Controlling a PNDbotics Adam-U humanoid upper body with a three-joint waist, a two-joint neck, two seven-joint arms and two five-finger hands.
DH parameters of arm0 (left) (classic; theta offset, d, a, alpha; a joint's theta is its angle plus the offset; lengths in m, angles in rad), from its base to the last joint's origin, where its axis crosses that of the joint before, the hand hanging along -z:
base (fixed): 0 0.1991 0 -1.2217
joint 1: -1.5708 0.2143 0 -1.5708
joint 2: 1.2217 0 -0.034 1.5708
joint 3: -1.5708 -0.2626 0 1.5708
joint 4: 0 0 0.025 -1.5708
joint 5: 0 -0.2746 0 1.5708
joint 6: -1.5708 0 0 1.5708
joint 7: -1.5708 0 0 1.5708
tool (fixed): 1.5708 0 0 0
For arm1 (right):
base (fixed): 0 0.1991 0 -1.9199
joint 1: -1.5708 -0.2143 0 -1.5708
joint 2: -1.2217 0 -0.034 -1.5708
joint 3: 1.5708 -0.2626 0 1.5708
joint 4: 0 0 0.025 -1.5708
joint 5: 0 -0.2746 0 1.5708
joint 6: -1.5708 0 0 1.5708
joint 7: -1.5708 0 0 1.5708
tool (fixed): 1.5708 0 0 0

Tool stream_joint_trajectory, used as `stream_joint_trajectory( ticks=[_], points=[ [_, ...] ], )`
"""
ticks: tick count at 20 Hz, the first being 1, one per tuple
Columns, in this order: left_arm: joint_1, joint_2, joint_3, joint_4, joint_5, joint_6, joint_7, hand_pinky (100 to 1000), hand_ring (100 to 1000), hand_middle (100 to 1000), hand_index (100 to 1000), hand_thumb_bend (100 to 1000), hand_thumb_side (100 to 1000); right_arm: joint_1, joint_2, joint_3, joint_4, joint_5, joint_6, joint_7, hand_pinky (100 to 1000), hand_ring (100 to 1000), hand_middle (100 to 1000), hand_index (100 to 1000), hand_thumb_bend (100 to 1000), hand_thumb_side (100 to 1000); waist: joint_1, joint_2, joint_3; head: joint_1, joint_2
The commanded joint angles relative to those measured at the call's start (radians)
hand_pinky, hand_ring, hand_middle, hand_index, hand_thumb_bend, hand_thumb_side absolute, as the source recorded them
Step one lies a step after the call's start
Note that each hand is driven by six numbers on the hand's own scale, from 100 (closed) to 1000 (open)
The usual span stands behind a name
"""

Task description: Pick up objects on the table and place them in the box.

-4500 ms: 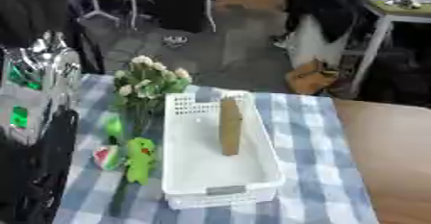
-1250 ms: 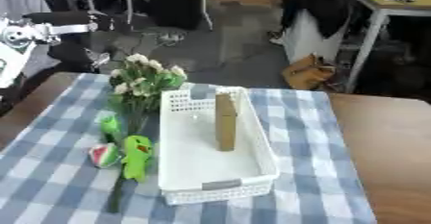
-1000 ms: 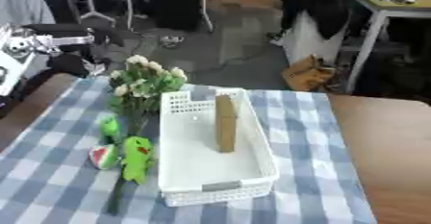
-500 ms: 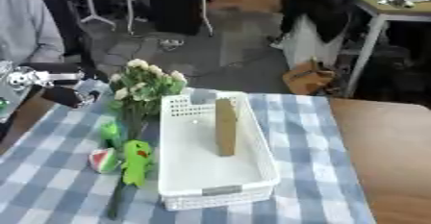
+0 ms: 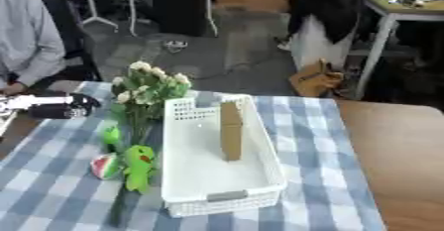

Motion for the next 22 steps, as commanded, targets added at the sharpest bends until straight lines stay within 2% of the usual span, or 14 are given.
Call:
stream_joint_trajectory(
  ticks=[1,4,7,9,11,15,22],
  points=[
    [-0.046,0.015,0.018,-0.036,0.016,0.008,-0.054,1000,1000,1000,1000,100,1000,-0.012,-0.035,-0.002,-0.015,0.006,-0.001,-0.004,807,856,813,804,100,769,0.014,-0.013,-0.002,0.003,0.001],
    [-0.057,0.010,0.010,-0.057,0.009,0.043,-0.068,1000,1000,1000,1000,100,1000,-0.012,-0.033,0.000,-0.015,0.003,0.000,0.001,807,856,812,803,100,766,0.014,-0.013,-0.004,0.006,-0.002],
    [-0.056,0.003,-0.007,-0.058,0.013,0.126,-0.070,1000,1000,1000,1000,169,1000,-0.014,-0.032,0.001,-0.015,-0.001,0.001,0.005,807,855,810,802,100,765,0.014,-0.013,-0.005,0.008,-0.001],
    [-0.053,0.000,-0.024,-0.052,0.019,0.179,-0.076,1000,1000,1000,1000,190,1000,-0.015,-0.032,0.002,-0.015,-0.002,0.002,0.007,807,854,807,801,100,765,0.014,-0.012,-0.007,0.010,-0.002],
    [-0.050,0.000,-0.035,-0.054,0.002,0.206,-0.078,1000,1000,1000,1000,192,1000,-0.015,-0.032,0.001,-0.015,-0.003,0.003,0.007,808,855,806,801,100,763,0.014,-0.012,-0.007,0.010,-0.003],
    [-0.039,0.003,-0.041,-0.057,-0.022,0.226,-0.078,1000,1000,1000,1000,189,1000,-0.014,-0.032,0.001,-0.015,-0.004,0.003,0.007,807,854,805,800,100,763,0.014,-0.012,-0.006,0.012,-0.003],
    [-0.027,0.007,-0.055,-0.077,-0.084,0.217,-0.078,1000,1000,1000,1000,195,1000,-0.012,-0.031,0.002,-0.015,-0.005,0.005,0.008,807,854,803,797,100,756,0.014,-0.011,-0.005,0.016,-0.003]
  ],
)
